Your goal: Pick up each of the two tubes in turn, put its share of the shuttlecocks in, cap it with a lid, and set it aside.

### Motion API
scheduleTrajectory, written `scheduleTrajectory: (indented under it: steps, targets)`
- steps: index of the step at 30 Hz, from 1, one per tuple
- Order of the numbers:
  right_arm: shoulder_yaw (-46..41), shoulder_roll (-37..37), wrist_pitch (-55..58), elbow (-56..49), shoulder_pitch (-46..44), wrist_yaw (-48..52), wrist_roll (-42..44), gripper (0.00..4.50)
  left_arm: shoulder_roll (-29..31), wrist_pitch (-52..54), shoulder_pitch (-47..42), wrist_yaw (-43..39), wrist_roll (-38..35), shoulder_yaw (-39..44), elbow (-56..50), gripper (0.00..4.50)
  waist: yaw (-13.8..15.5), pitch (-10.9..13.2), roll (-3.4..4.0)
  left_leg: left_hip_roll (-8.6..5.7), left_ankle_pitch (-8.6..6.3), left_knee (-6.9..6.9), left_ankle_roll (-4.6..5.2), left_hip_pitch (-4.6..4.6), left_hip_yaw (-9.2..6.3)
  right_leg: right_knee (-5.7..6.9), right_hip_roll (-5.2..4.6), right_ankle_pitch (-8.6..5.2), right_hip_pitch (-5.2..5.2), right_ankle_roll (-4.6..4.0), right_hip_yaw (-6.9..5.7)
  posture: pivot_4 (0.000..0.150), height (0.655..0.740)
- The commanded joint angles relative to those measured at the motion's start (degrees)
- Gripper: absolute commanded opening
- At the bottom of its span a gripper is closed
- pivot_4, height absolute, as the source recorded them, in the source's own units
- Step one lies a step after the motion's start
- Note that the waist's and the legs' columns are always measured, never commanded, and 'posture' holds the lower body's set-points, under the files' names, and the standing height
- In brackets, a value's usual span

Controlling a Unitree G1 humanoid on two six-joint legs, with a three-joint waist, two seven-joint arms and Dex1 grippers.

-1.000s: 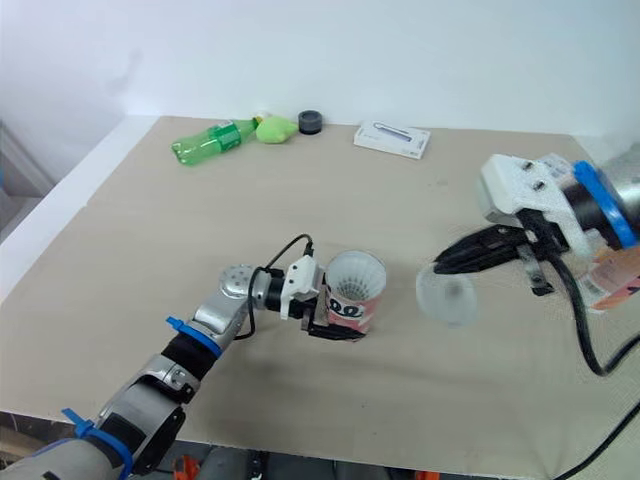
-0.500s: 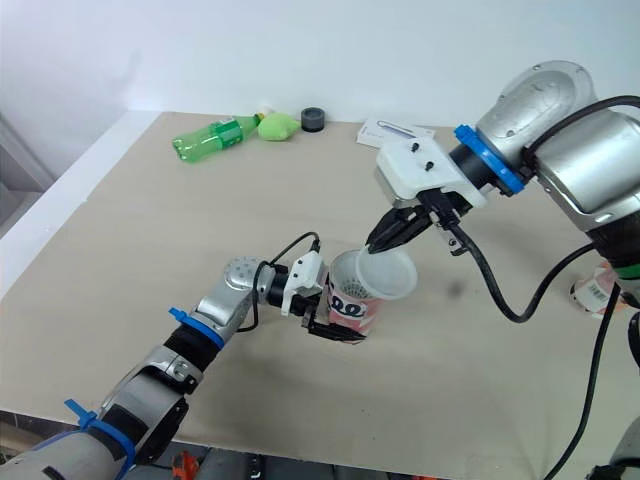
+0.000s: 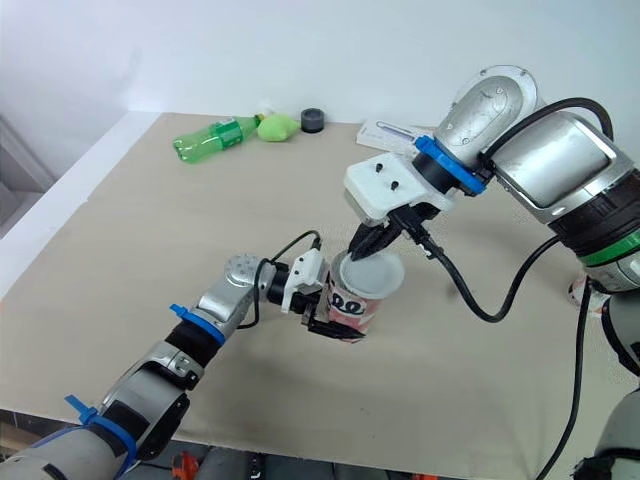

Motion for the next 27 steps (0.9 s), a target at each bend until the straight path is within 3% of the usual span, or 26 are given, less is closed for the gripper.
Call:
scheduleTrajectory:
  steps: [1,18,27]
  targets:
    - [-1.0,1.1,-1.4,0.3,-1.1,2.2,-1.1,0.09,0.5,1.2,0.6,-0.4,2.1,-1.3,1.7,3.73,0.0,0.0,0.0,0.0,0.0,0.0,0.0,0.0,0.0,0.01,0.0,0.0,0.0,0.0,0.0,0.15,0.7294]
    - [-7.7,5.0,-1.9,3.3,-1.7,2.2,-4.0,0.09,0.8,1.6,0.6,-1.0,2.2,-1.0,1.6,3.73,-0.2,0.0,0.0,0.02,0.02,0.07,0.01,0.09,-0.02,0.25,0.04,-0.1,-0.01,-0.06,-0.01,0.15,0.7294]
    - [-6.3,1.7,-2.1,-0.3,1.4,2.2,-4.1,0.09,0.9,1.8,0.7,-1.1,2.2,-0.9,1.2,3.73,-0.2,0.0,-0.04,0.01,0.02,0.04,0.01,0.08,-0.05,0.25,0.04,-0.13,0.0,-0.07,-0.03,0.15,0.7294]
